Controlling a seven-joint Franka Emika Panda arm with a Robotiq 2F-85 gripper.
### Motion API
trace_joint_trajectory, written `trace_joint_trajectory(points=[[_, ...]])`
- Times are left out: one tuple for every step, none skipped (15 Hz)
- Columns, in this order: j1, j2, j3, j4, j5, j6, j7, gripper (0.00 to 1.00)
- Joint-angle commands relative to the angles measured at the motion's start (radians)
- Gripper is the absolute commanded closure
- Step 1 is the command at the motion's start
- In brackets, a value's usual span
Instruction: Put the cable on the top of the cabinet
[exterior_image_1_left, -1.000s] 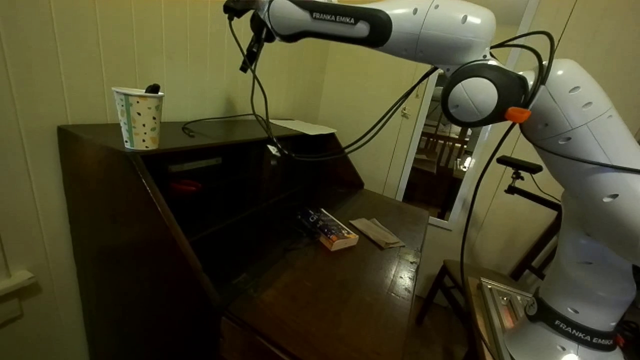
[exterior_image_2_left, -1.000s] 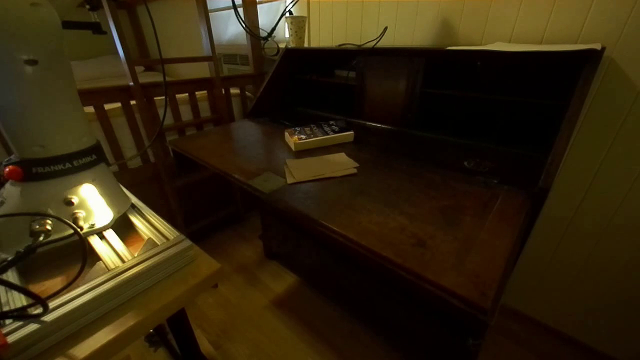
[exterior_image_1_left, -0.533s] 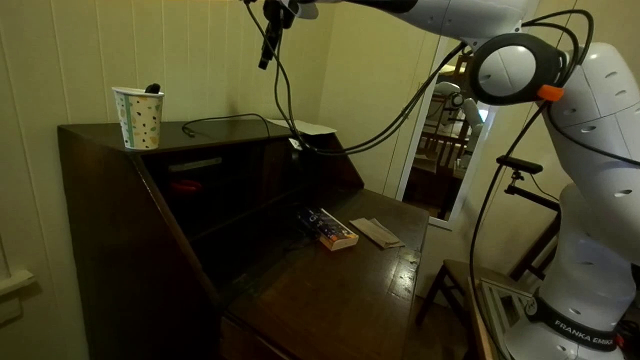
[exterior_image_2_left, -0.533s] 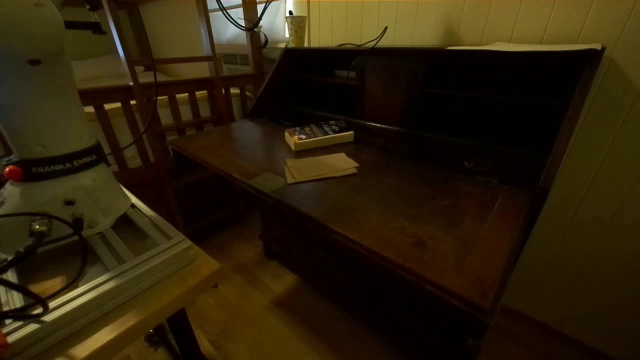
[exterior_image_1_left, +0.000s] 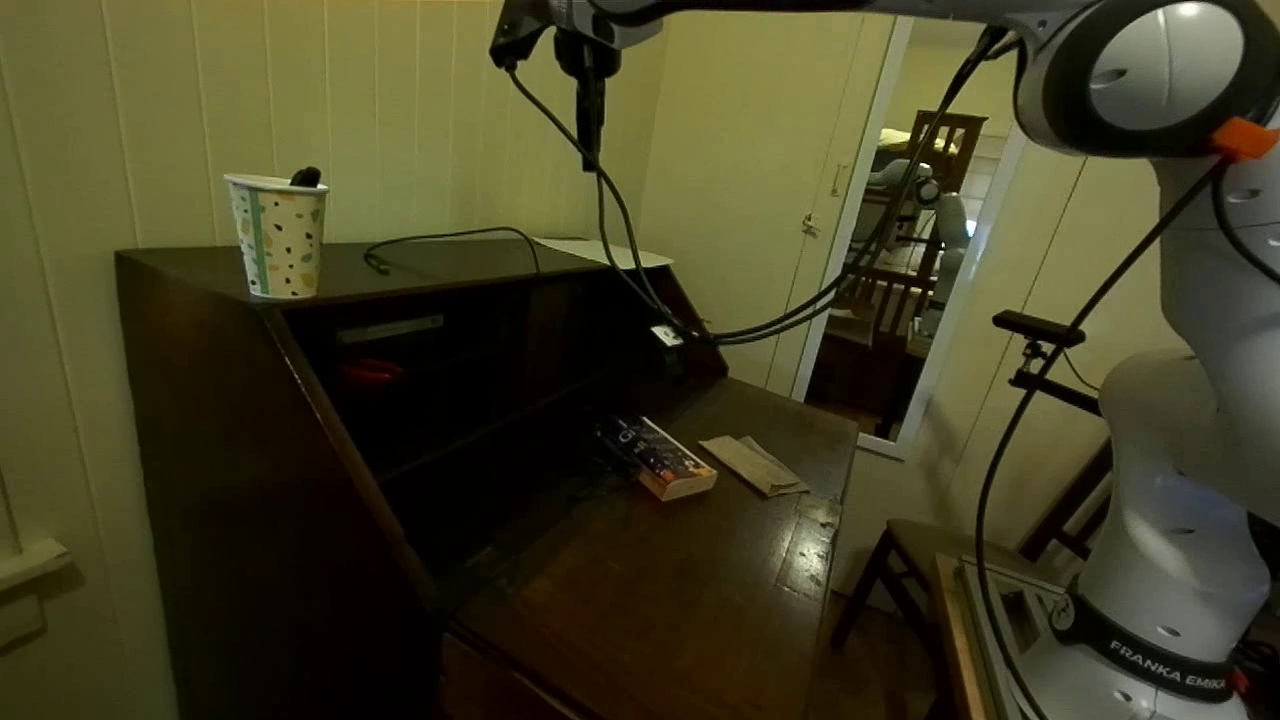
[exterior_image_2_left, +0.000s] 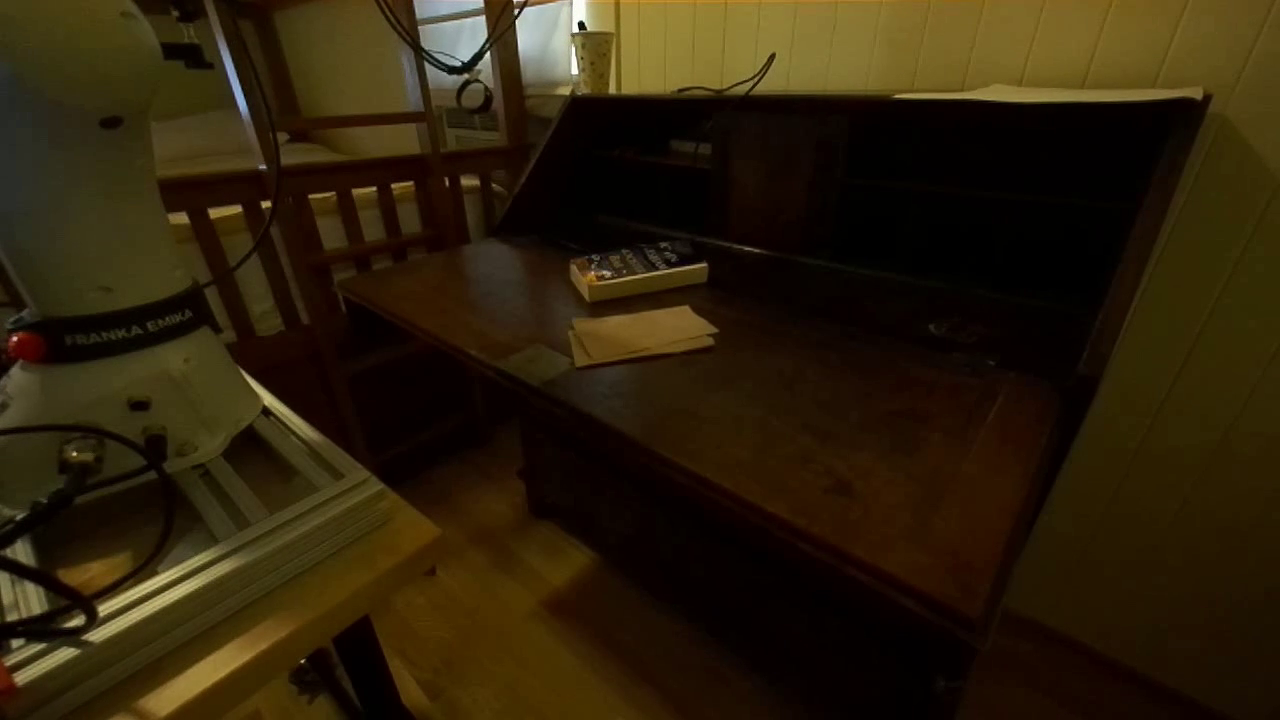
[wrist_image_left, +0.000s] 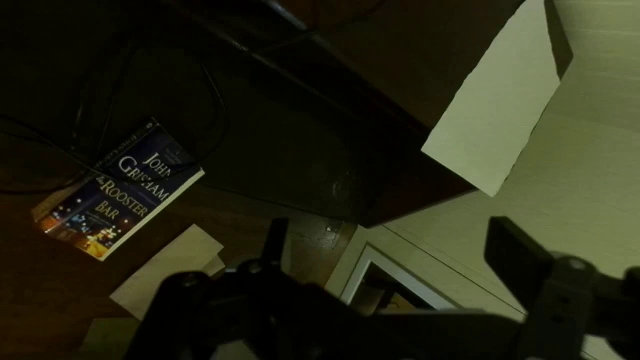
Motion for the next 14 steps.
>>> trace_joint_trajectory(points=[[0.017,-0.013,-0.007,-0.026,-0.016,-0.003,0.005,0.00],[0.024,-0.023,-0.011,-0.043,-0.023,-0.003,0.005,0.00],[0.025,-0.029,-0.013,-0.053,-0.025,-0.003,0.005,0.00],[0.025,-0.034,-0.015,-0.060,-0.026,-0.003,0.005,0.00],[0.024,-0.036,-0.017,-0.062,-0.026,-0.003,0.005,0.00],[0.024,-0.036,-0.019,-0.062,-0.026,-0.003,0.005,0.00],[0.025,-0.039,-0.020,-0.072,-0.023,-0.005,0.013,0.00],[0.027,-0.050,-0.021,-0.101,-0.020,-0.006,0.034,0.00],[0.031,-0.061,-0.023,-0.130,-0.020,-0.007,0.053,0.00],[0.058,-0.048,-0.086,-0.127,0.025,-0.018,0.030,0.00],[0.074,-0.053,-0.119,-0.150,0.058,-0.023,0.018,0.00],[0.078,-0.086,-0.112,-0.222,0.053,-0.023,0.048,0.00],[0.092,-0.107,-0.130,-0.277,0.073,-0.020,0.050,0.00],[0.105,-0.122,-0.148,-0.321,0.094,-0.016,0.044,0.00]])
